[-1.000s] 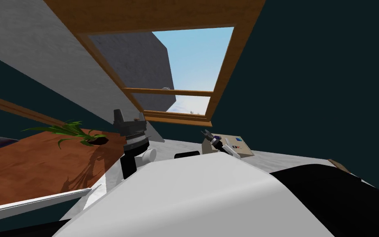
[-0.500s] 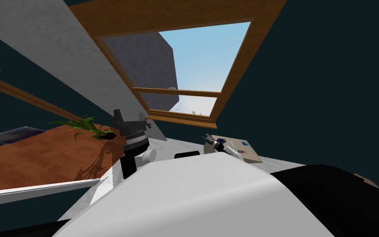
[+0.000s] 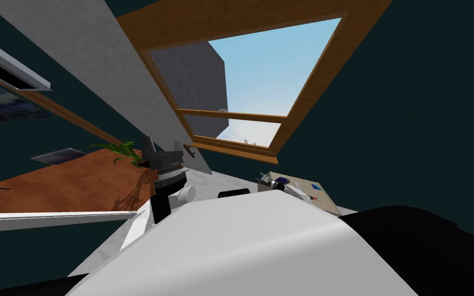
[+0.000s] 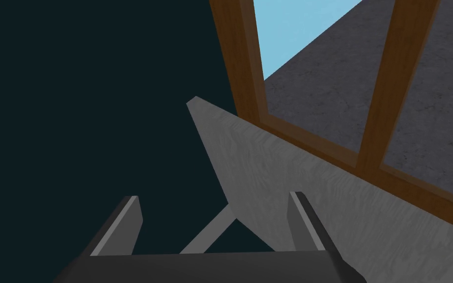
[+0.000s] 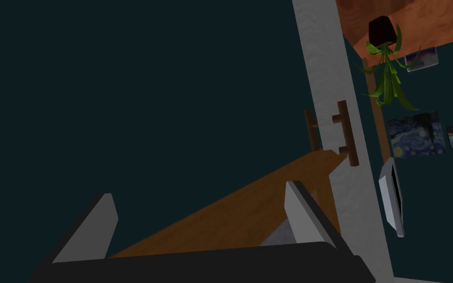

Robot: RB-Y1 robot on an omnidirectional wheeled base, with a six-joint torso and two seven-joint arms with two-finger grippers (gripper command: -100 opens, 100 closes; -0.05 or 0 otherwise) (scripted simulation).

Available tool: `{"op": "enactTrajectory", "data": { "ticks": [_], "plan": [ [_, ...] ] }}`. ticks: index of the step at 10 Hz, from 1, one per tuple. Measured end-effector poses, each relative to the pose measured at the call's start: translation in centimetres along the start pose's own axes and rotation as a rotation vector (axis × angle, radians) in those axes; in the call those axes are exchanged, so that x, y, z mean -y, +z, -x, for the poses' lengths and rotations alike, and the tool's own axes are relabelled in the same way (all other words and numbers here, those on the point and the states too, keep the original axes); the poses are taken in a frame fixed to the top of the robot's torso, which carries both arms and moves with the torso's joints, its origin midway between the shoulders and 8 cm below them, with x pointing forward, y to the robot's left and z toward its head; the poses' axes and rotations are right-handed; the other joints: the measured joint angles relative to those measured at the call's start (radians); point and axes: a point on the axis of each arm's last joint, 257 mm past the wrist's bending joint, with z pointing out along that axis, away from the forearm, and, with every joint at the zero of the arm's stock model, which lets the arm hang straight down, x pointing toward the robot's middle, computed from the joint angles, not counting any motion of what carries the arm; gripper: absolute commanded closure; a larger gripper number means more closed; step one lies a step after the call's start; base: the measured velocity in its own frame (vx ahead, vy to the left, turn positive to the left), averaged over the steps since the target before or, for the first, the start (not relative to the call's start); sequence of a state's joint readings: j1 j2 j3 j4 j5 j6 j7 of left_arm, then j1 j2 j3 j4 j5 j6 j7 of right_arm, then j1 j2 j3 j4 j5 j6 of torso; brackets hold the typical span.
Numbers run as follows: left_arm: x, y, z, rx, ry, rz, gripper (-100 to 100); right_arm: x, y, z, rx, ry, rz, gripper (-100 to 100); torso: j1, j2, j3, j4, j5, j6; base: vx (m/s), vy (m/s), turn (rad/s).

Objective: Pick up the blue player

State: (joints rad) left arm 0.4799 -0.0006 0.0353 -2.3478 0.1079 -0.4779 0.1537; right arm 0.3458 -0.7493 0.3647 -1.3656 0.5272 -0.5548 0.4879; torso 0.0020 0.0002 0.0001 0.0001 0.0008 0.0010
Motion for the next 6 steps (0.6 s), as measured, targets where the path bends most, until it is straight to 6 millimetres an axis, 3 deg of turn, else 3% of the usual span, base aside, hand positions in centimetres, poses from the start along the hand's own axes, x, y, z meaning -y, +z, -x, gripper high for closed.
{"op": "enactTrajectory", "data": {
  "ticks": [3,6],
  "plan": [
    [0.0,0.0,0.0,0.0,0.0,0.0,0,1.8,-2.2,-3.9,-0.126,-0.075,0.011,-100,0.0,0.0,0.0,0.0,0.0,-0.001,0.028,0.023,0.154],
    [0.0,0.0,0.0,0.0,0.0,0.0,0,4.0,-6.0,-8.5,-0.283,-0.157,0.022,-100,-0.001,-0.001,0.0,0.0,0.0,0.0,0.039,0.01,0.16]
  ]
}}
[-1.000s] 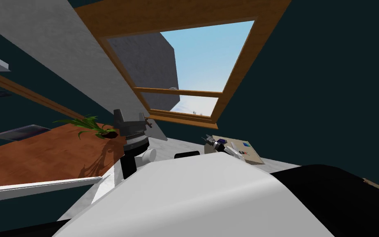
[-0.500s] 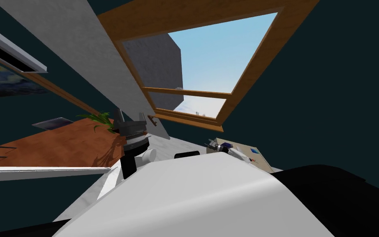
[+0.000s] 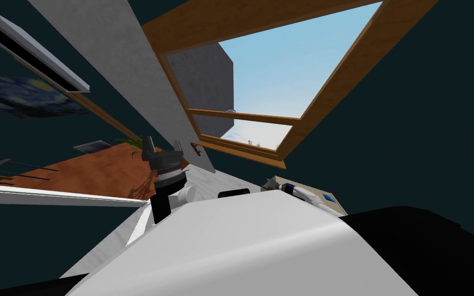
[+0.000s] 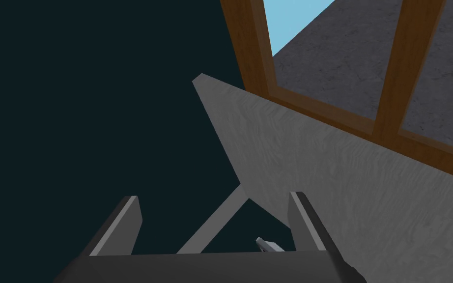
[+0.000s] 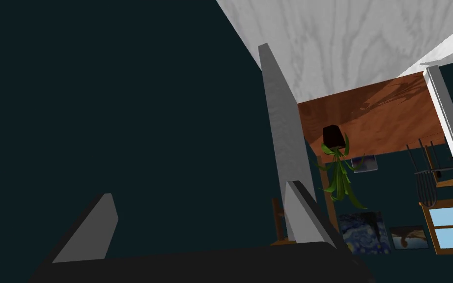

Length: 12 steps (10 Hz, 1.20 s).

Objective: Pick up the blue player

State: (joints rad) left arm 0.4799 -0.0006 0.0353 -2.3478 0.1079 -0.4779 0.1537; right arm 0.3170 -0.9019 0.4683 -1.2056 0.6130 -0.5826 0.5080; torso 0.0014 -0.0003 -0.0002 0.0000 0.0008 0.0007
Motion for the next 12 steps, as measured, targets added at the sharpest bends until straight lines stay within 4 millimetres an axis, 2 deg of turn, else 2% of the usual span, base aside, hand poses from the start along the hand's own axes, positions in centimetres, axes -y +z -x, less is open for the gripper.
{"op": "enactTrajectory", "data": {
  "ticks": [1,3,5,6,8,10,11,12],
  "plan": [
    [0.0,0.0,0.0,0.0,0.0,0.0,0,0.2,-1.5,-2.3,-0.061,-0.036,0.01,-100,0.0,-0.001,0.0,0.0,0.0,0.0,0.039,0.0,0.061],
    [0.0,0.0,0.0,0.0,0.0,0.0,0,0.7,-2.3,-4.3,-0.111,-0.055,0.008,-100,0.0,0.001,0.001,0.0,0.0,0.001,0.014,0.0,0.046],
    [0.0,0.0,0.0,0.0,0.0,0.0,0,2.1,-4.7,-8.1,-0.21,-0.104,0.016,-100,-0.001,0.0,0.0,0.0,0.0,0.0,0.035,-0.008,0.146],
    [0.0,0.0,0.0,0.0,0.0,0.0,0,2.7,-5.7,-9.1,-0.242,-0.119,0.019,-100,-0.001,0.0,0.0,0.0,0.0,0.001,0.029,-0.004,0.097],
    [0.0,0.0,0.0,0.0,0.0,0.0,0,4.3,-9.1,-11.8,-0.346,-0.163,0.023,-100,-0.001,0.0,0.0,0.0,0.0,0.0,0.037,-0.004,0.18],
    [0.0,0.0,0.0,0.0,0.0,0.0,0,6.1,-13.4,-15.2,-0.464,-0.206,0.023,-100,-0.001,0.0,0.0,0.0,0.0,0.0,0.028,-0.017,0.124],
    [0.0,0.0,0.0,0.0,0.0,0.0,0,6.8,-14.7,-16.4,-0.516,-0.23,0.029,-100,-0.001,0.0,0.0,0.0,-0.001,0.0,0.009,-0.011,0.022],
    [0.0,0.0,0.0,0.0,0.0,0.0,0,7.3,-15.7,-16.8,-0.542,-0.238,0.028,-100,-0.001,0.001,0.001,0.0,0.0,0.001,-0.001,0.001,0.056]
  ]
}}
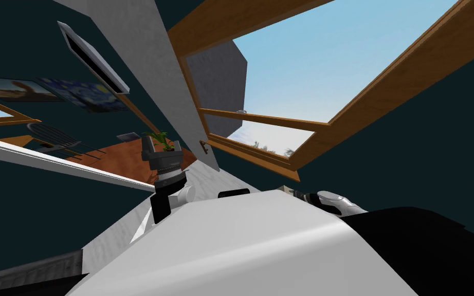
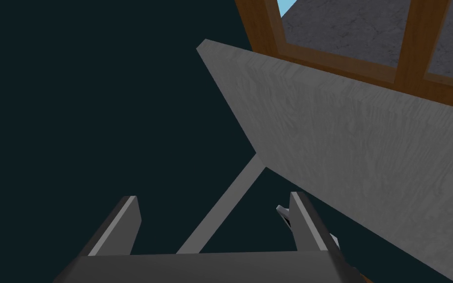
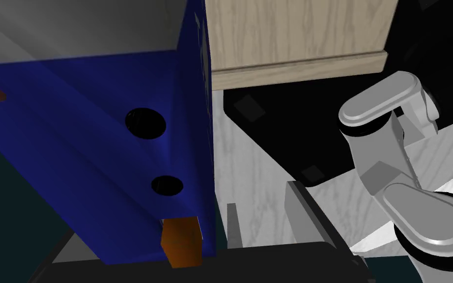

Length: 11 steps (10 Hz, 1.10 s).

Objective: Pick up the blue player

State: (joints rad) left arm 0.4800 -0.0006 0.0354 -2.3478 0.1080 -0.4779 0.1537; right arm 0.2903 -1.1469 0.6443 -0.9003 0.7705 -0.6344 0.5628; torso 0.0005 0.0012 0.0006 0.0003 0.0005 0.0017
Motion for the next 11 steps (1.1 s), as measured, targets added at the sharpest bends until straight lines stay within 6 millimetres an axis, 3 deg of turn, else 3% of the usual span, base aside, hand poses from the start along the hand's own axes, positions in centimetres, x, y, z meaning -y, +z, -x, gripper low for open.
{"op": "enactTrajectory", "data": {
  "ticks": [6,7,8,11],
  "plan": [
    [0.0,0.0,0.0,0.0,0.0,0.0,0,1.0,-5.4,-7.9,-0.183,-0.044,0.019,-100,0.0,0.004,0.002,0.001,0.0,0.001,-0.021,-0.002,0.037],
    [0.0,0.0,0.0,0.0,0.0,0.0,0,1.0,-5.4,-7.9,-0.185,-0.045,0.019,0,0.0,0.003,0.002,0.001,0.0,0.0,0.0,0.0,0.0],
    [0.0,0.0,0.0,0.0,0.0,0.0,0,1.0,-5.4,-7.9,-0.185,-0.044,0.019,-100,0.0,0.002,0.001,0.0,0.0,0.0,0.006,-0.021,0.062],
    [0.0,0.0,0.0,0.0,0.0,0.0,0,-0.9,-3.6,-8.3,-0.186,-0.028,0.023,-100,-0.003,0.0,0.0,0.0,-0.001,0.0,0.017,-0.041,0.057]
  ]
}}
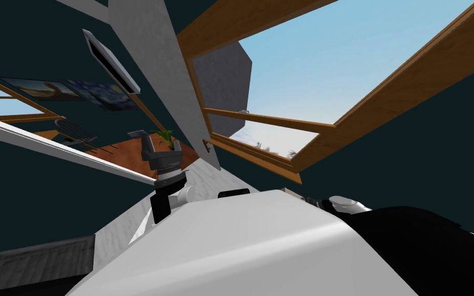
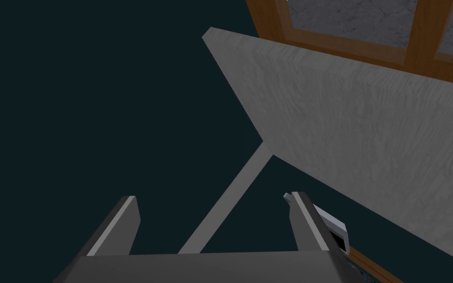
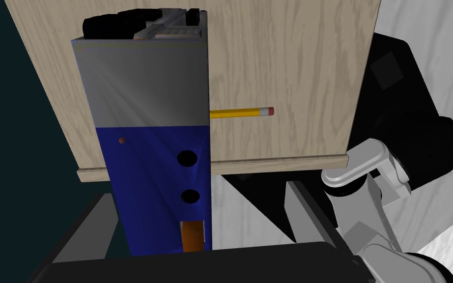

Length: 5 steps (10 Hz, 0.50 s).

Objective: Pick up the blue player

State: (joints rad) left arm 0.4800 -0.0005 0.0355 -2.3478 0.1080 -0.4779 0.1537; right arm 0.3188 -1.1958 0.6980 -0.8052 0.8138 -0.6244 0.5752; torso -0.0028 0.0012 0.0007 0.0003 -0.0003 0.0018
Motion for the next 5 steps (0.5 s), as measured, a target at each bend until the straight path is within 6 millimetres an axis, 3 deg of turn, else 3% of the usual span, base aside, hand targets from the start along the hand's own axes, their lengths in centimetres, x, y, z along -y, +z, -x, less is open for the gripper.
{"op": "enactTrajectory", "data": {
  "ticks": [1,5],
  "plan": [
    [0.0,0.0,0.0,0.0,0.0,0.0,0,-0.02,0.07,-0.01,-0.001,0.001,-0.002,100,0.001,0.0,0.0,0.0,0.0,0.0,0.002,-0.005,-0.002],
    [0.0,0.0,0.0,0.0,0.0,0.0,0,0.0,0.06,0.02,0.0,0.002,-0.002,100,0.003,0.001,0.001,0.0,0.0,0.0,0.0,0.0,0.0]
  ]
}}
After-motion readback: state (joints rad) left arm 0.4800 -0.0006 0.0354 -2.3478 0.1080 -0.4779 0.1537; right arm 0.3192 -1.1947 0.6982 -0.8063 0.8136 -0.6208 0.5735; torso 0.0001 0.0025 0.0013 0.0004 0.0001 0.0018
